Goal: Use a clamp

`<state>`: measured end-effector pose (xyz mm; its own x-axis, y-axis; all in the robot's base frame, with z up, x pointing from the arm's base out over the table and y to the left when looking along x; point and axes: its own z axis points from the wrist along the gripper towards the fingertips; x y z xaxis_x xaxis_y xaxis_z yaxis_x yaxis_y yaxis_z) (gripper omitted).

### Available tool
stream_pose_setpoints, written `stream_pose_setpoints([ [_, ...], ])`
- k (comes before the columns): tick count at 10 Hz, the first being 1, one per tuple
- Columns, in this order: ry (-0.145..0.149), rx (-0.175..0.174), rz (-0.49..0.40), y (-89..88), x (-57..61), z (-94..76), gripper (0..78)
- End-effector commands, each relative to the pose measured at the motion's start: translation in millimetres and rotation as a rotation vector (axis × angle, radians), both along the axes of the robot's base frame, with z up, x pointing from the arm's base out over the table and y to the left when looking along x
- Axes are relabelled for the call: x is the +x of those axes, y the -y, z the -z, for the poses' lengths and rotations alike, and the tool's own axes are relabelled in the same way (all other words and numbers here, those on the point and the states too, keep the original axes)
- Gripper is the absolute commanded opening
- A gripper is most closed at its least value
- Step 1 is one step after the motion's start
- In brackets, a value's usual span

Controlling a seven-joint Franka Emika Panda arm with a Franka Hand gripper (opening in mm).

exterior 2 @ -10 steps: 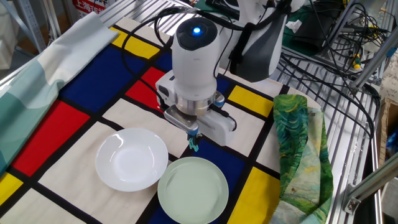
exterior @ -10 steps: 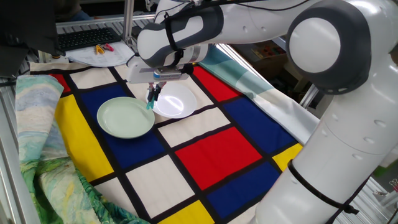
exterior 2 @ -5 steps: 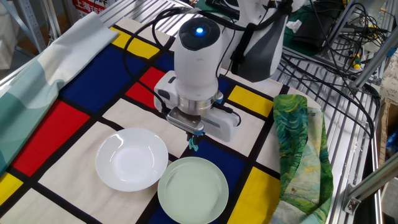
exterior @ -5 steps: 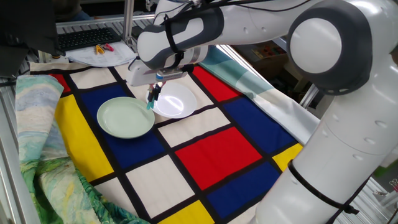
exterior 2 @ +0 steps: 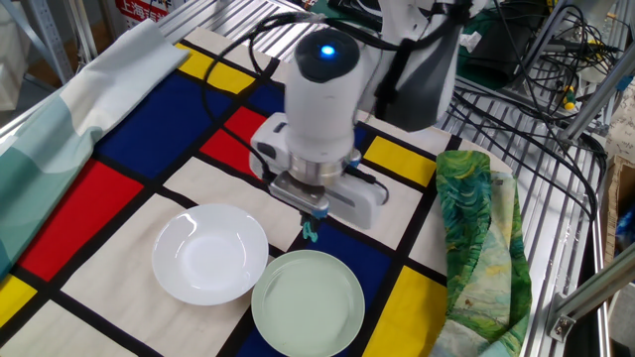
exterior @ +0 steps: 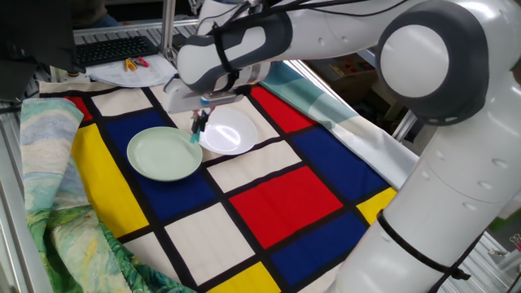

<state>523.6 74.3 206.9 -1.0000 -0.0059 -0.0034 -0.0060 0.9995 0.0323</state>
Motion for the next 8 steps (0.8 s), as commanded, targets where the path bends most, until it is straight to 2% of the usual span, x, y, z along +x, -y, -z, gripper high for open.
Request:
stream_pose_setpoints([
  [1,0.016,-0.043,0.105,-61.8,-2.1,-4.5,1.1],
  [2,0.028,-0.044,0.123,-73.5,-2.1,-0.9,1.1],
  [3,0.031,-0.044,0.130,-77.4,-1.9,0.2,1.1],
  [4,0.037,-0.045,0.162,-94.6,0.2,4.0,1.1],
  [6,0.052,-0.064,0.210,-116.7,3.9,5.3,1.1],
  [8,0.063,-0.101,0.228,-128.9,5.3,6.9,1.1],
])
